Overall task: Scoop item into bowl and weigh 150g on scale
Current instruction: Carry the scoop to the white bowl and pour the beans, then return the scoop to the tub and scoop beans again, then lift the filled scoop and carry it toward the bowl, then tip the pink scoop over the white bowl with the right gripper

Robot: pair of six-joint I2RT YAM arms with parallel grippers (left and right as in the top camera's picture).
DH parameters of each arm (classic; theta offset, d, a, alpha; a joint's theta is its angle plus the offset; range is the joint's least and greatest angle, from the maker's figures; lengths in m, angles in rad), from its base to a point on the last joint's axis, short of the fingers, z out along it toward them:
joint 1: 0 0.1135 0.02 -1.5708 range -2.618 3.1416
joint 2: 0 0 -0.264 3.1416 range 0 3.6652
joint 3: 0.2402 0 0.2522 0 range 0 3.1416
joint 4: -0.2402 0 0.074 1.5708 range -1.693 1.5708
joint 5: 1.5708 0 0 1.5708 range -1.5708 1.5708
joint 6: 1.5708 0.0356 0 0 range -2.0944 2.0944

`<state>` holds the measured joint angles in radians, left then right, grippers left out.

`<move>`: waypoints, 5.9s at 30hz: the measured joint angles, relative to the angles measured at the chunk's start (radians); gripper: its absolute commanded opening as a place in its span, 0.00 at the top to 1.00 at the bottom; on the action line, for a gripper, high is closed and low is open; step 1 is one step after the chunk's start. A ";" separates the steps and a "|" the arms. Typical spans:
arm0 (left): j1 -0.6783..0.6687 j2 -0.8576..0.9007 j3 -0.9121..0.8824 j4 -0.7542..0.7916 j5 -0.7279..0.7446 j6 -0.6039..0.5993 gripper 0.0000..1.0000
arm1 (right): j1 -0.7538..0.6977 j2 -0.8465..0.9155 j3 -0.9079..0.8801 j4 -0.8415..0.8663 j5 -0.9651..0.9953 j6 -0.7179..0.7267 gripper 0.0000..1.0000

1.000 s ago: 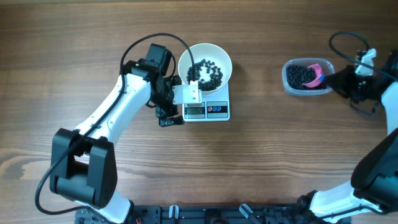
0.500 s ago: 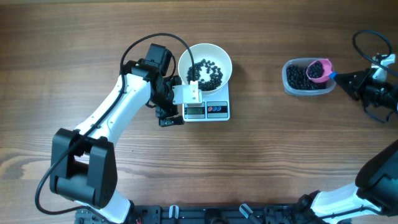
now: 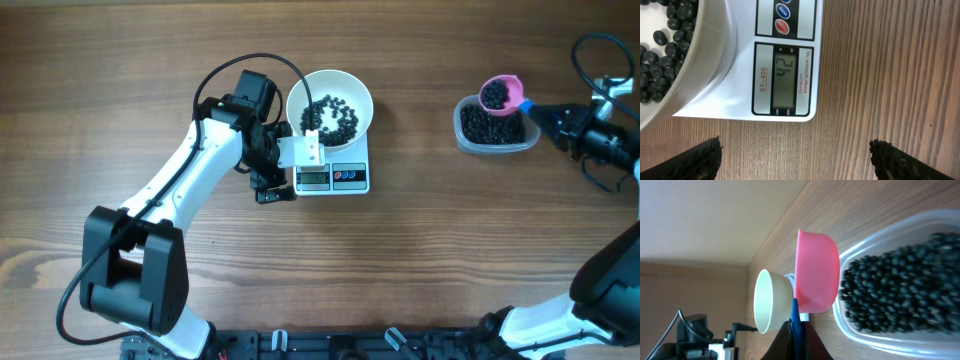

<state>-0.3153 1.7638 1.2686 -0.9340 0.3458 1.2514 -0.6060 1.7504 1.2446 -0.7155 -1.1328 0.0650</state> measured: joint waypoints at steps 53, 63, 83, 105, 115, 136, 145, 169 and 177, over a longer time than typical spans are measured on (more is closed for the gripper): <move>0.000 0.000 0.000 0.000 0.000 0.000 0.00 | 1.022 -0.199 -0.008 0.396 0.905 -0.729 0.96; 0.000 0.000 0.000 0.000 0.000 0.000 0.00 | 0.661 -0.399 0.003 0.285 0.895 -0.174 0.96; 0.000 0.000 0.000 0.000 0.000 0.000 0.00 | 0.278 -0.004 0.034 -0.063 0.834 -0.137 0.93; 0.000 0.000 0.000 0.000 0.000 0.000 0.00 | 0.275 0.030 0.021 -0.129 0.668 -0.027 0.96; 0.000 0.000 0.000 0.000 0.000 0.000 0.00 | 0.276 0.034 0.014 -0.025 0.641 0.029 0.96; 0.000 0.000 0.000 0.000 0.000 0.000 0.00 | 0.062 0.044 0.011 -0.066 0.416 -0.003 0.96; 0.000 0.000 0.000 0.000 0.000 0.000 0.00 | 0.053 0.046 0.011 -0.103 0.296 -0.042 0.96; 0.000 0.000 0.000 0.000 0.000 0.000 0.00 | 0.407 0.047 0.010 0.217 -0.079 0.141 0.96; 0.000 0.000 0.000 0.000 0.000 0.000 0.00 | 0.715 0.047 0.011 0.313 0.045 0.169 0.96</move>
<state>-0.3153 1.7638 1.2686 -0.9344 0.3458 1.2514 0.1089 1.7969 1.2552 -0.4026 -1.0882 0.2337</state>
